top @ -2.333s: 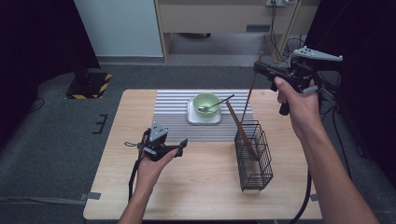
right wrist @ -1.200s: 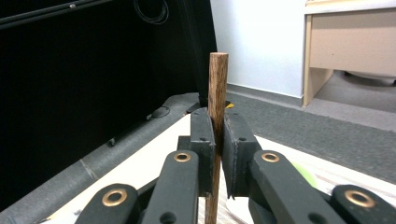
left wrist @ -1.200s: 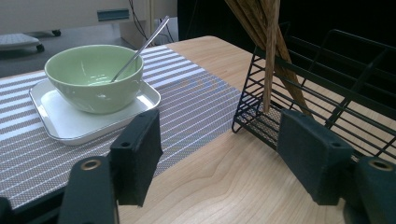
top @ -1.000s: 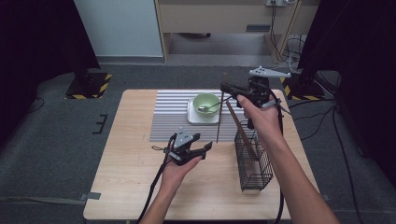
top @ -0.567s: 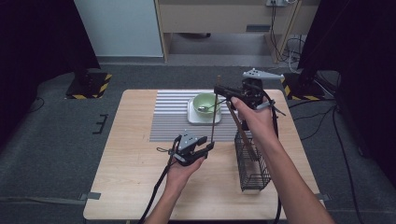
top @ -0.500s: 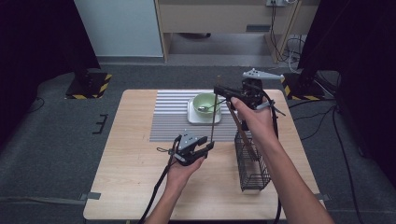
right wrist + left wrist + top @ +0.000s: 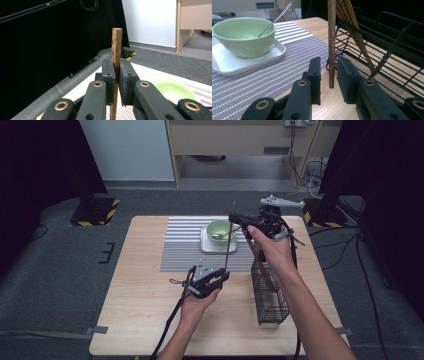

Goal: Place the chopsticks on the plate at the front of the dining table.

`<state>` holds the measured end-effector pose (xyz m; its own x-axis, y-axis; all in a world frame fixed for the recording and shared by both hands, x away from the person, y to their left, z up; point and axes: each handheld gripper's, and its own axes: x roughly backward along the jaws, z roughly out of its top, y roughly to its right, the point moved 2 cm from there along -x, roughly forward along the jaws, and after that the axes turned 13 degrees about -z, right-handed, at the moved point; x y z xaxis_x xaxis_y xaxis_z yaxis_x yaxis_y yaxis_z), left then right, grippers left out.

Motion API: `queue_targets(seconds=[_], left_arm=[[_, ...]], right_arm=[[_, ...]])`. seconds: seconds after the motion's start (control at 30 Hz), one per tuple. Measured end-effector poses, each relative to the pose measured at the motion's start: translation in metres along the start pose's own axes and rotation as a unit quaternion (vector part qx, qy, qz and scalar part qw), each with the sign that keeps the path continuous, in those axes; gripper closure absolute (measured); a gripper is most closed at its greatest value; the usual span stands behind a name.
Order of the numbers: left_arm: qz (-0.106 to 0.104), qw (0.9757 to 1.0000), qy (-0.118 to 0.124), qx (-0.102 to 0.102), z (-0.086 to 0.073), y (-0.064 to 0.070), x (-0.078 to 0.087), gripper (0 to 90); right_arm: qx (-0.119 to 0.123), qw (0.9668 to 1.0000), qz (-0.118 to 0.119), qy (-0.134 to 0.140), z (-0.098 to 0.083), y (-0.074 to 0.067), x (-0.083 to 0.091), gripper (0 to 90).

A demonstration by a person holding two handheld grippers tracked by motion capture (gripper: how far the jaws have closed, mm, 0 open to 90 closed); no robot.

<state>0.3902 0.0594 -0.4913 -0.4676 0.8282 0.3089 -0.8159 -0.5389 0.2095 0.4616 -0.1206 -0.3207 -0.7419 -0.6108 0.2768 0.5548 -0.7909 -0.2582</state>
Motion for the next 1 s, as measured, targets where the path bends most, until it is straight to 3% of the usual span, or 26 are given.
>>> queue_targets(seconds=[1.0], left_arm=[[-0.008, 0.9999, 0.004, 0.008, -0.0041, 0.0004, -0.0010, 85.9]], right_arm=[[-0.005, 0.9999, 0.005, -0.007, -0.0035, 0.0056, 0.0020, 83.8]])
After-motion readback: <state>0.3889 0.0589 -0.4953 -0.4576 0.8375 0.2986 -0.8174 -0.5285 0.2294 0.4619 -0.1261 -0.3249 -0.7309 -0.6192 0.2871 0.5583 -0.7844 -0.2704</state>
